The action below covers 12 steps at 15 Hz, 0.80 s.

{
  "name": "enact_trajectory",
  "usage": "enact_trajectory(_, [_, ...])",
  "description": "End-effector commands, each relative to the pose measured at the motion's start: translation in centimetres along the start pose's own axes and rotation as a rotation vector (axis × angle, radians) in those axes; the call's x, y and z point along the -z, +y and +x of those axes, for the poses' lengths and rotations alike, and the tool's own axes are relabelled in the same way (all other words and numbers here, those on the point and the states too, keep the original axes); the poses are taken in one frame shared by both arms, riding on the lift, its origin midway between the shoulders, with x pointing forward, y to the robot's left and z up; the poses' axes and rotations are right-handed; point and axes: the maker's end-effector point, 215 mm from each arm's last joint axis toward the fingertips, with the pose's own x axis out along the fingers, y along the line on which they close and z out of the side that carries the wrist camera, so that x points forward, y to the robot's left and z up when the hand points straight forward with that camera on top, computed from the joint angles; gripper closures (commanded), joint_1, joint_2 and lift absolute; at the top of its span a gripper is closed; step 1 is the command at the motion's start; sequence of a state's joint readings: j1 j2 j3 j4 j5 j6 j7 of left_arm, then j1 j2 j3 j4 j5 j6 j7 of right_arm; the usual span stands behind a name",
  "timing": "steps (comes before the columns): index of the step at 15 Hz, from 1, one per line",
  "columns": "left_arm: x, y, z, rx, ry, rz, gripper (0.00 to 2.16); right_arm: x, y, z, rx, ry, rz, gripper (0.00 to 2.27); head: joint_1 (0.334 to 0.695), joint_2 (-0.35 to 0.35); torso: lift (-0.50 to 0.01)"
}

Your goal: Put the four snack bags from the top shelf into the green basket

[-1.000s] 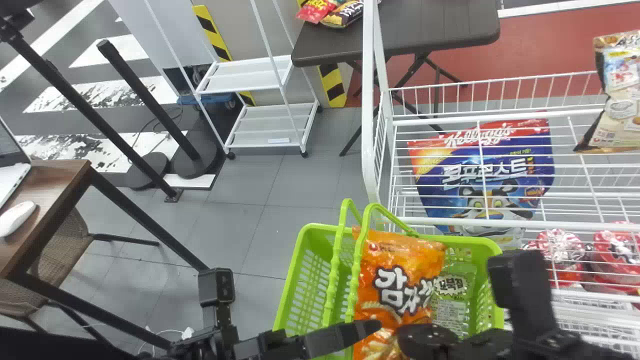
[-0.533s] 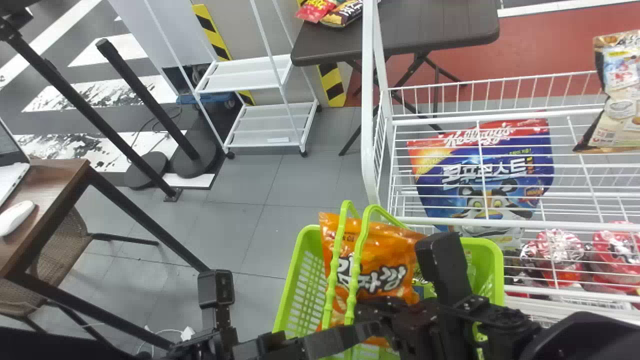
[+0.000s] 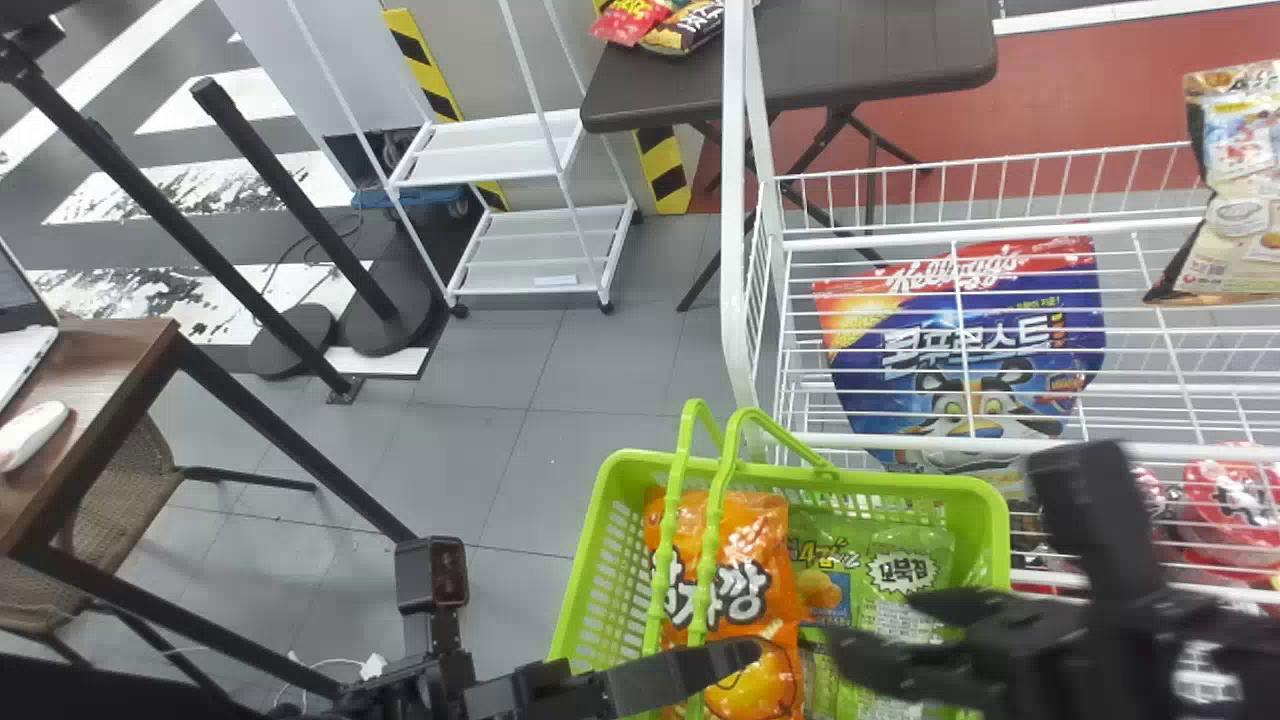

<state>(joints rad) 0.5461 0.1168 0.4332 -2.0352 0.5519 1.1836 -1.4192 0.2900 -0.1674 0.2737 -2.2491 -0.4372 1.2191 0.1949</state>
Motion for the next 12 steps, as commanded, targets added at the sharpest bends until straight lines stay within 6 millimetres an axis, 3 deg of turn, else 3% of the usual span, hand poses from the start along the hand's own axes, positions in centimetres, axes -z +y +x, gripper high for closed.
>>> enact_trajectory(1, [0.0,0.0,-0.2,0.002,-0.002,-0.002,2.15,-3.0,-7.6,-3.4,0.159,-0.080,0.028,0.05,0.695,0.350,-0.001])
enact_trajectory(3, [0.0,-0.1,-0.2,0.004,-0.002,-0.004,2.15,-6.4,-13.7,-6.3,0.304,-0.151,0.020,0.05,0.695,0.241,-0.001])
enact_trajectory(6, [0.1,-0.1,-0.1,0.009,-0.004,-0.003,2.15,-12.2,-19.5,-8.9,0.434,-0.298,-0.018,0.05,0.695,0.061,-0.001])
enact_trajectory(10, [0.2,-0.2,-0.3,0.008,-0.008,-0.008,2.15,-19.5,-25.9,-9.4,0.539,-0.476,-0.087,0.06,0.695,-0.046,-0.001])
enact_trajectory(12, [0.3,-0.2,-0.4,0.011,-0.011,-0.010,2.15,-21.6,-28.1,-8.6,0.565,-0.517,-0.097,0.06,0.695,-0.066,-0.001])
